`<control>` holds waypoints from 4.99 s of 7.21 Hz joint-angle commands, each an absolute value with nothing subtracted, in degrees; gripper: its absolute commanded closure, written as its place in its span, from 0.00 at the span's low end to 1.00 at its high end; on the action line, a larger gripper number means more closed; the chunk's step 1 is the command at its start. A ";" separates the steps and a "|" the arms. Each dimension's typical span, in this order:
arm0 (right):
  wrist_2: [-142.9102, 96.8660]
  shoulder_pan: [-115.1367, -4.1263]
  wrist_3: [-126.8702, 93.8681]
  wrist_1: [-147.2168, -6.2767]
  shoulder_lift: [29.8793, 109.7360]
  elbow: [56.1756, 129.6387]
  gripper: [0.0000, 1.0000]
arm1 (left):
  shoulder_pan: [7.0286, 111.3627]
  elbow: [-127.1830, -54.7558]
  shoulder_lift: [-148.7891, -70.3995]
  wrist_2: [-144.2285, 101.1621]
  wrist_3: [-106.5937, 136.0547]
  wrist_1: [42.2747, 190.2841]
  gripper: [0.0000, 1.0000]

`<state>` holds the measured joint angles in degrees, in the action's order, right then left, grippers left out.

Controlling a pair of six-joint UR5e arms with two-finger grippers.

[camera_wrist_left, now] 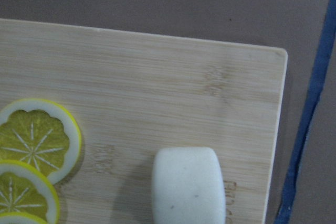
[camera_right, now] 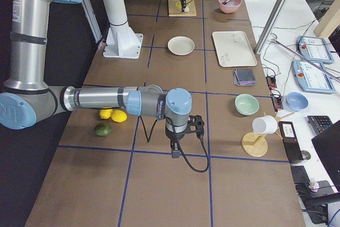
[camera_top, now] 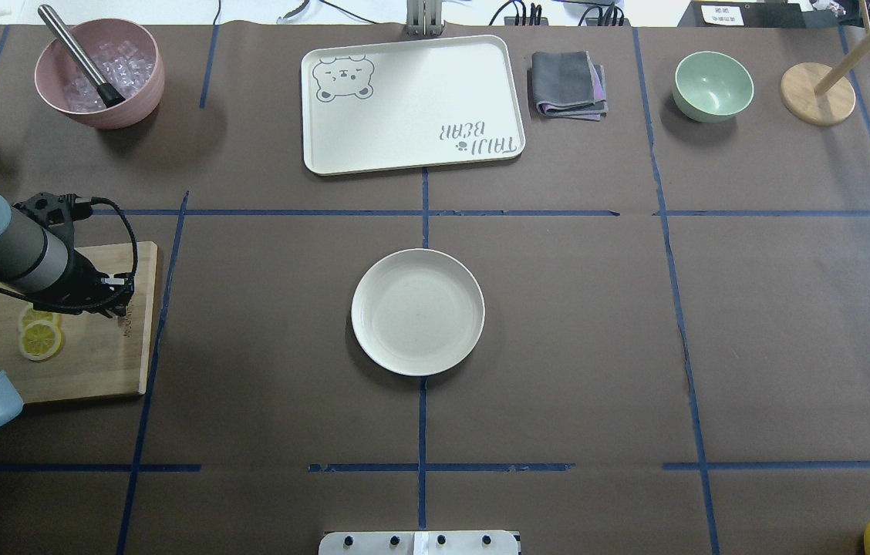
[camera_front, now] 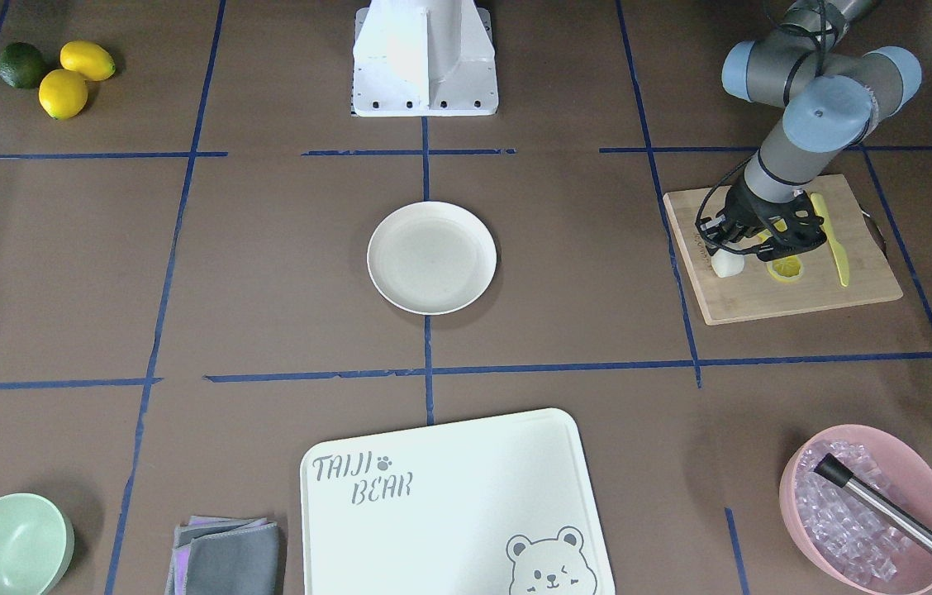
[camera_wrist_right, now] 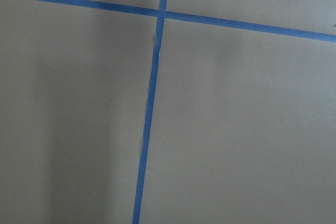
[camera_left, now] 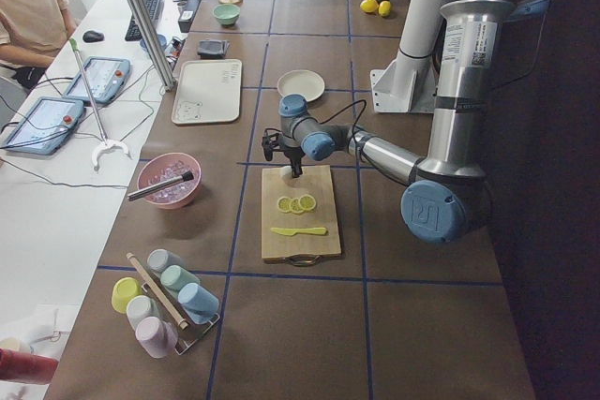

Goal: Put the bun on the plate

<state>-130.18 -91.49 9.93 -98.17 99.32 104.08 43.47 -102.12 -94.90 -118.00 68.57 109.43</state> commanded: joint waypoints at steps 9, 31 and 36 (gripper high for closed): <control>-130.25 -91.49 9.93 -98.26 99.32 104.15 0.00 | 29.46 -82.76 -139.18 -109.43 69.08 91.66 0.77; -130.69 -91.49 9.84 -98.26 99.23 103.62 0.00 | 88.06 -93.52 -86.49 -134.38 1.93 94.66 0.00; -130.69 -91.49 9.76 -98.17 99.05 103.62 0.00 | 88.15 -92.02 -86.04 -134.82 2.28 94.66 0.00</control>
<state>-130.69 -91.49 9.77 -98.24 99.07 103.67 88.14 -91.88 -86.12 -134.74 2.19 94.64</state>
